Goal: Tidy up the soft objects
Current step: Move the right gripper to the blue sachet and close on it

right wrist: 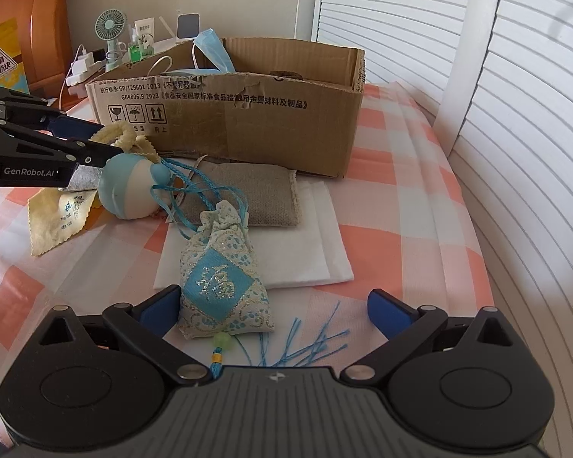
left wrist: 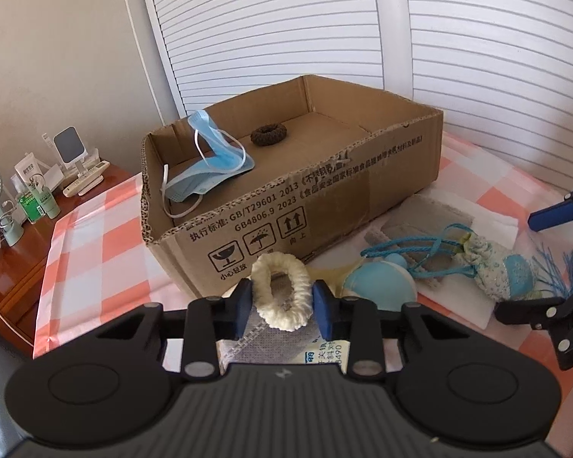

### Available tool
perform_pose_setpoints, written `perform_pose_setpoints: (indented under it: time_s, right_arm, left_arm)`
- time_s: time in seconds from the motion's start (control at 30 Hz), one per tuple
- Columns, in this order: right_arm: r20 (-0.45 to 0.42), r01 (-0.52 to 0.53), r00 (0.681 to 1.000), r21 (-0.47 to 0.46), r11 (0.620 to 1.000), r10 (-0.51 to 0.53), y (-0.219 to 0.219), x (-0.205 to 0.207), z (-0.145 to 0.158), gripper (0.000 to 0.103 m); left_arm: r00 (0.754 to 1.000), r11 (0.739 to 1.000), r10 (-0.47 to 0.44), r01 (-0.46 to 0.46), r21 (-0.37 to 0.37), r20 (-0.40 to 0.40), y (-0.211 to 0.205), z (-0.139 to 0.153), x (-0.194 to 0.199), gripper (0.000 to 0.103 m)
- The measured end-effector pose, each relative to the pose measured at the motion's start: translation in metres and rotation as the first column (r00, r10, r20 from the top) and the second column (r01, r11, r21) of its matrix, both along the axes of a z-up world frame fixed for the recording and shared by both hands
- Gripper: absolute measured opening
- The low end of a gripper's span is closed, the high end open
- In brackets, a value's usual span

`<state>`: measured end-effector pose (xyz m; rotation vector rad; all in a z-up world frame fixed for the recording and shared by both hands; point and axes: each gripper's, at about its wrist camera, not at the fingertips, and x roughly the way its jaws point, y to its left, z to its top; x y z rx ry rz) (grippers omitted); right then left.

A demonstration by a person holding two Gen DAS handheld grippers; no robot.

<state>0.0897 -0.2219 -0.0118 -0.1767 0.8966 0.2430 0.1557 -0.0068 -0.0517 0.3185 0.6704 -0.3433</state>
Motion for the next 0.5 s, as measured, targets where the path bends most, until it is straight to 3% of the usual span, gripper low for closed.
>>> perform_pose_setpoints:
  time_s: [0.2,0.5]
  right_arm:
    - [0.048,-0.047,0.998,0.040,0.998,0.045,0.005,-0.006,0.011,0.100]
    - [0.066,-0.116,0.991,0.019,0.993,0.115,0.022,-0.001,0.013,0.070]
  left_arm:
    - [0.999,0.998,0.033,-0.033,-0.046,0.008,0.005,0.008,-0.008,0.033]
    - [0.999,0.998,0.035,-0.035,-0.058,-0.004,0.006,0.011,-0.010,0.033]
